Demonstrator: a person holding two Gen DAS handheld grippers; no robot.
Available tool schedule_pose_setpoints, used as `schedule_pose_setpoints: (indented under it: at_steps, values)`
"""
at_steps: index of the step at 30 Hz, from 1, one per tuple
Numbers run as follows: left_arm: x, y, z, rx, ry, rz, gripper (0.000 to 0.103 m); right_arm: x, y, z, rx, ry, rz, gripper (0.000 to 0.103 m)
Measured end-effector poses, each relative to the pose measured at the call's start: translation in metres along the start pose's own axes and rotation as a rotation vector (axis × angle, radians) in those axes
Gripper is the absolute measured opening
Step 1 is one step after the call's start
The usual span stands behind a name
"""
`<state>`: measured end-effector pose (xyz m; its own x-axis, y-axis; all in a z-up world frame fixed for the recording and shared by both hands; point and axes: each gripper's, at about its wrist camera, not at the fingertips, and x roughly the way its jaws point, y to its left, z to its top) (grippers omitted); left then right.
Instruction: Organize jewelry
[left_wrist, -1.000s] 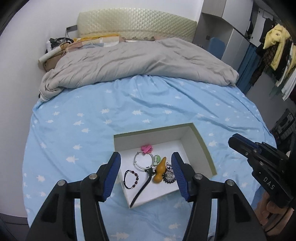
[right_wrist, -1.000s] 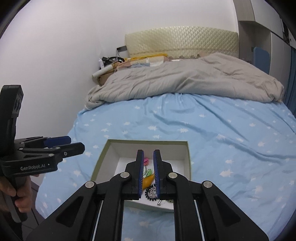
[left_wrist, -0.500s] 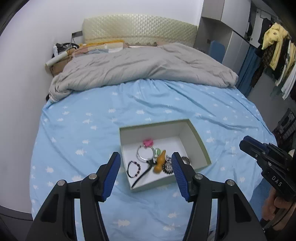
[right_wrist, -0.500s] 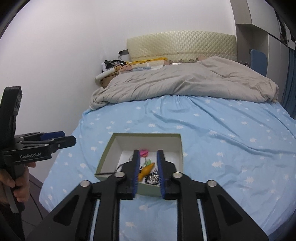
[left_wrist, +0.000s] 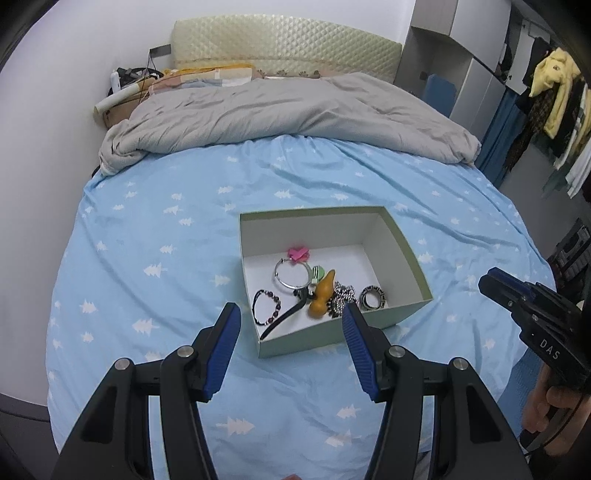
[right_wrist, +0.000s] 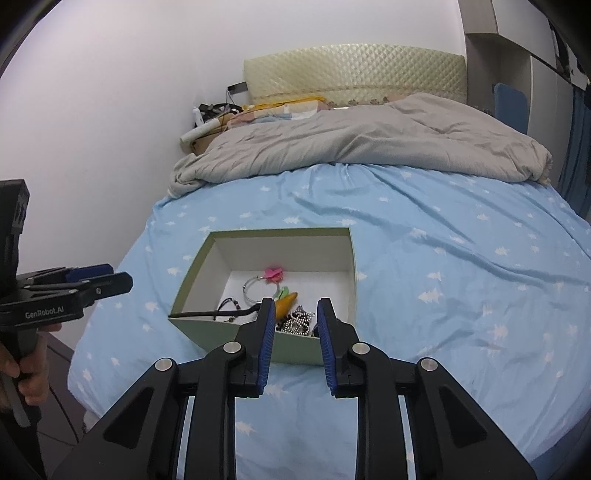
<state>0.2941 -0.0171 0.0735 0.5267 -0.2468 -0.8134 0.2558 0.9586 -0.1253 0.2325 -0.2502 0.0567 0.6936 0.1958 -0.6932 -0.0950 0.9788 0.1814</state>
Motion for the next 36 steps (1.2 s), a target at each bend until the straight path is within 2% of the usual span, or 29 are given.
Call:
schedule_pose_setpoints:
  at_steps: [6,11,13,17,21,29,36]
  values:
    - [0.008,0.005,-0.009,-0.015,0.013,-0.003,0.058,0.003,0.001,-0.005,-0.012,-0.003,-0.022,0.037]
    - [0.010,0.011,-0.012,-0.032,0.012,-0.001,0.058,0.003,-0.003,-0.006,-0.002,-0.020,-0.033,0.063]
    - [0.011,0.012,-0.012,-0.033,0.012,0.000,0.058,0.003,-0.004,-0.007,0.001,-0.029,-0.041,0.077]
    - [0.011,0.011,-0.012,-0.032,0.009,0.001,0.058,0.005,-0.006,-0.007,-0.001,-0.028,-0.051,0.084]
    - [0.009,0.011,-0.012,-0.027,-0.002,-0.008,0.058,0.003,-0.008,-0.005,-0.007,-0.033,-0.067,0.101]
    - [0.010,0.010,-0.013,-0.023,-0.003,0.010,0.058,0.006,-0.011,-0.006,-0.002,-0.001,-0.042,0.103]
    - [0.008,0.015,-0.013,-0.036,-0.003,0.027,0.058,0.003,-0.007,-0.005,-0.005,-0.017,-0.052,0.103]
